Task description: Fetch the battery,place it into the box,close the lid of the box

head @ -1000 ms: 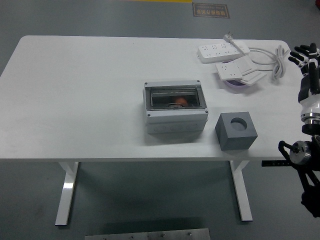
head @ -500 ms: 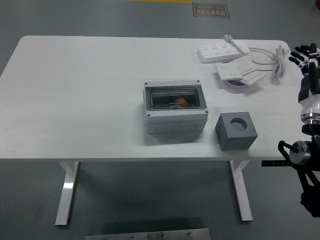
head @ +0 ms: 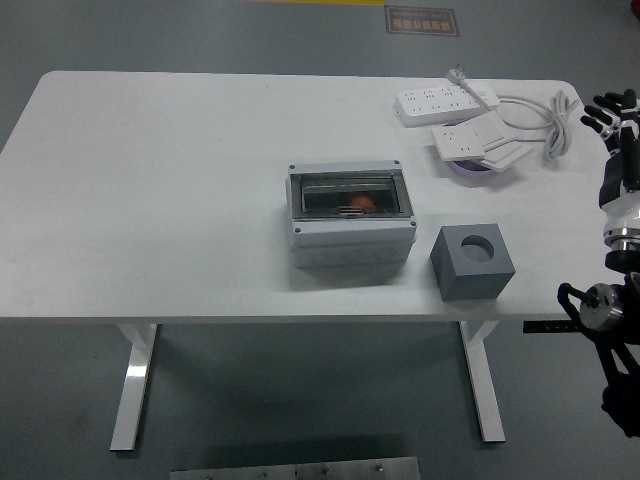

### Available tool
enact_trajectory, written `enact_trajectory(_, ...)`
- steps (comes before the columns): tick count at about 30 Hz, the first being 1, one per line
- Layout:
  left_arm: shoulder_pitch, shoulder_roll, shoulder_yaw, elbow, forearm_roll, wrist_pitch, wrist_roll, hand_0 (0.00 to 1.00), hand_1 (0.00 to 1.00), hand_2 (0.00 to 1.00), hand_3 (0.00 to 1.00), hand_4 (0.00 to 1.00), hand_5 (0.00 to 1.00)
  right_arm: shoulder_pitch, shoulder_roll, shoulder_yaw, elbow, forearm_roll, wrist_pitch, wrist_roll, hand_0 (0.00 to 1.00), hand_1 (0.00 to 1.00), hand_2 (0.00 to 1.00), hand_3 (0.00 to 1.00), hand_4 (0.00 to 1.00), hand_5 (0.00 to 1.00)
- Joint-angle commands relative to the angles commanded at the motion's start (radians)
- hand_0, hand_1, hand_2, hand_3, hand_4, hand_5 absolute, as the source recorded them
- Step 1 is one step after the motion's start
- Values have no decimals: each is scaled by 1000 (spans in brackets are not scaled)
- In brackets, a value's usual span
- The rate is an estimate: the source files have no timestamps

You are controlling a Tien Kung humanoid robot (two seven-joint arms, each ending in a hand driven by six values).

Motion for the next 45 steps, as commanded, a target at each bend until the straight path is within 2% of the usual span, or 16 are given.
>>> enact_trajectory(45,-7,-4,4,2,-8,2,-5,632,698,573,541,500,2,-2,0,18,0,1,0,2,612,586,580,520,673,598)
